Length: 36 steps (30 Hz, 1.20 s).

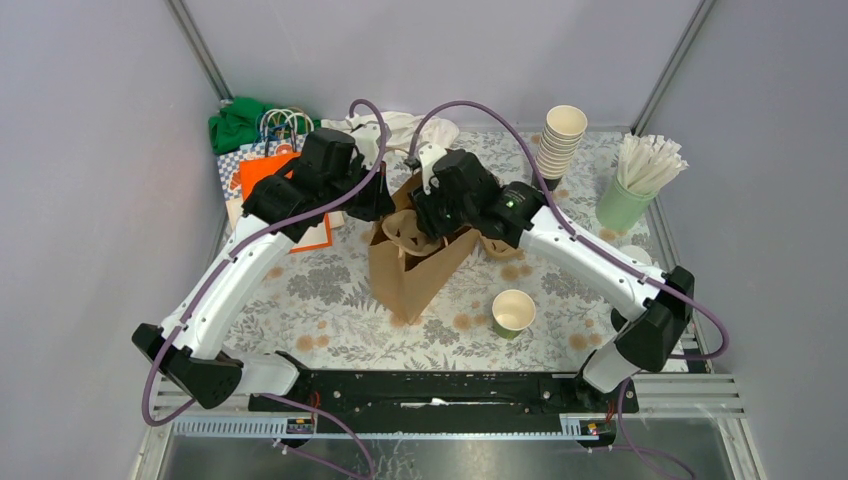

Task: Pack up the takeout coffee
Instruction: Place the cup tray in the takeout bag.

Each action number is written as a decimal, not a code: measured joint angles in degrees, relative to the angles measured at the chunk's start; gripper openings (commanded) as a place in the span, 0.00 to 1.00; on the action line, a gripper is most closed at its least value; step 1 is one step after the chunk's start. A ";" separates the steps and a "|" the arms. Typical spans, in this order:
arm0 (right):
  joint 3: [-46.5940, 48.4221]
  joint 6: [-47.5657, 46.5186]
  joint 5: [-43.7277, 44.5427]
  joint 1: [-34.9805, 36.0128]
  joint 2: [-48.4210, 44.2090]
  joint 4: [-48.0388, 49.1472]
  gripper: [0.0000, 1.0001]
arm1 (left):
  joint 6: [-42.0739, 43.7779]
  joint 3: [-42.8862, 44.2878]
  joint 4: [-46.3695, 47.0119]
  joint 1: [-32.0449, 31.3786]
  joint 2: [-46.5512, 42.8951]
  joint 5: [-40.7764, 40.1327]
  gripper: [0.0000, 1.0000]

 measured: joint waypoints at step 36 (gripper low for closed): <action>-12.55 -4.76 5.81 0.48 -0.57 3.13 0.37 | -6.32 0.00 1.70 -0.15 1.60 -5.90 0.00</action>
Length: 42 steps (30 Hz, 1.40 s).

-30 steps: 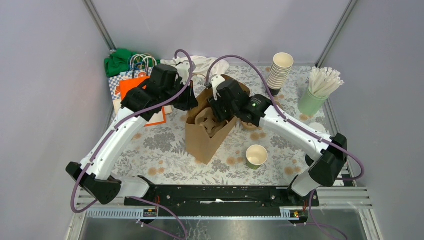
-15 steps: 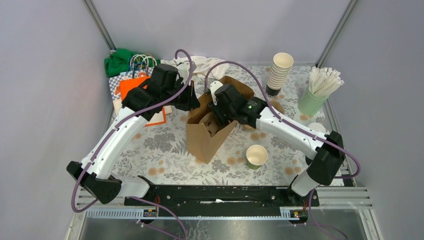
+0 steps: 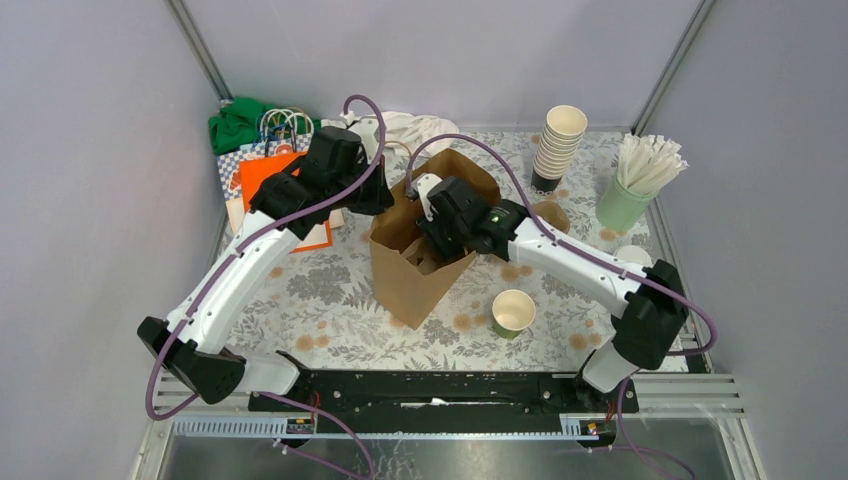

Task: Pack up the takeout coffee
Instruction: Place the cup tray in the takeout bag.

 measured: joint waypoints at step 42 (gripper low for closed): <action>11.65 4.04 -2.45 2.40 17.22 -13.14 0.35 | 8.41 -5.01 3.13 -0.09 -3.63 -9.40 0.00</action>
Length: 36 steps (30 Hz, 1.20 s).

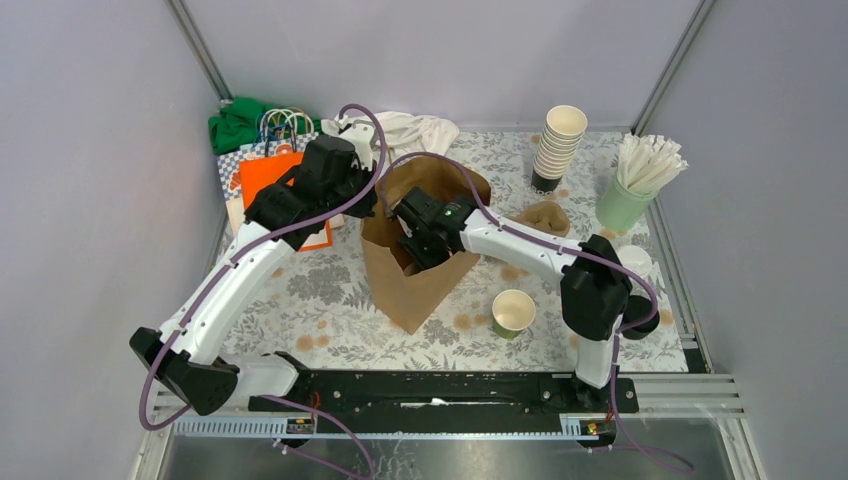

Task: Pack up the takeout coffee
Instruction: Place the cup tray in the takeout bag.

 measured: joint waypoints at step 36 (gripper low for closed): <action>-0.22 0.28 -0.11 0.00 4.85 -1.40 0.72 | 0.22 0.00 -0.17 0.07 0.00 0.87 0.00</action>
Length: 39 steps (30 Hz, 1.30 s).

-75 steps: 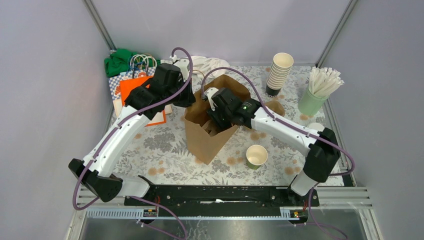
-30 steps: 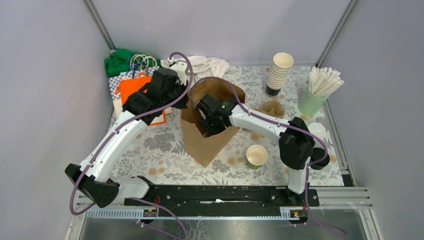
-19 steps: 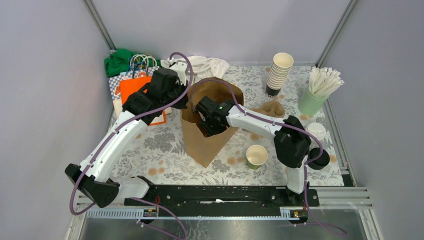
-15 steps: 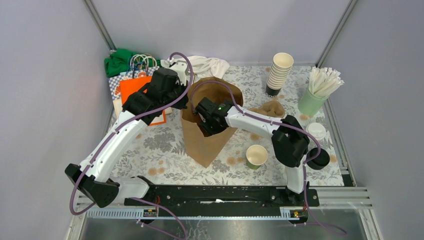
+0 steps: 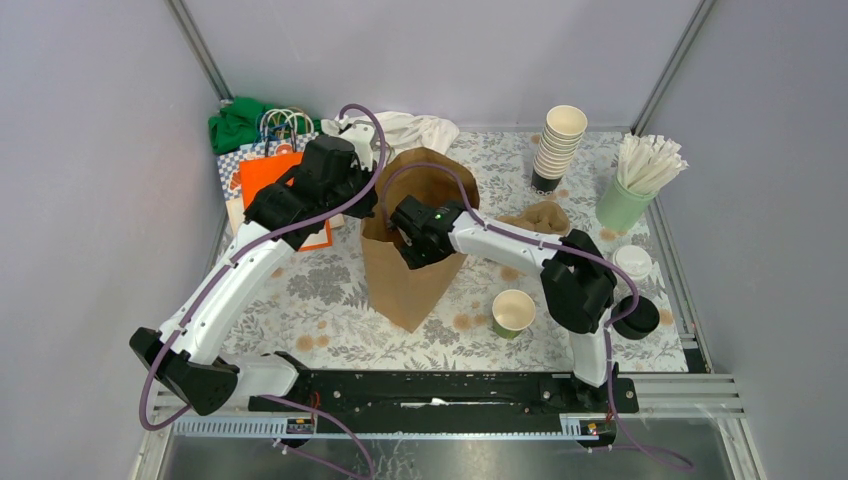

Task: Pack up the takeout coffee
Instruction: Place the cup tray in the takeout bag.

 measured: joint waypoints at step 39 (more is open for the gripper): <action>20.65 0.20 4.66 0.11 -9.86 -6.97 1.00 | 0.17 0.09 0.17 0.00 0.11 2.43 0.00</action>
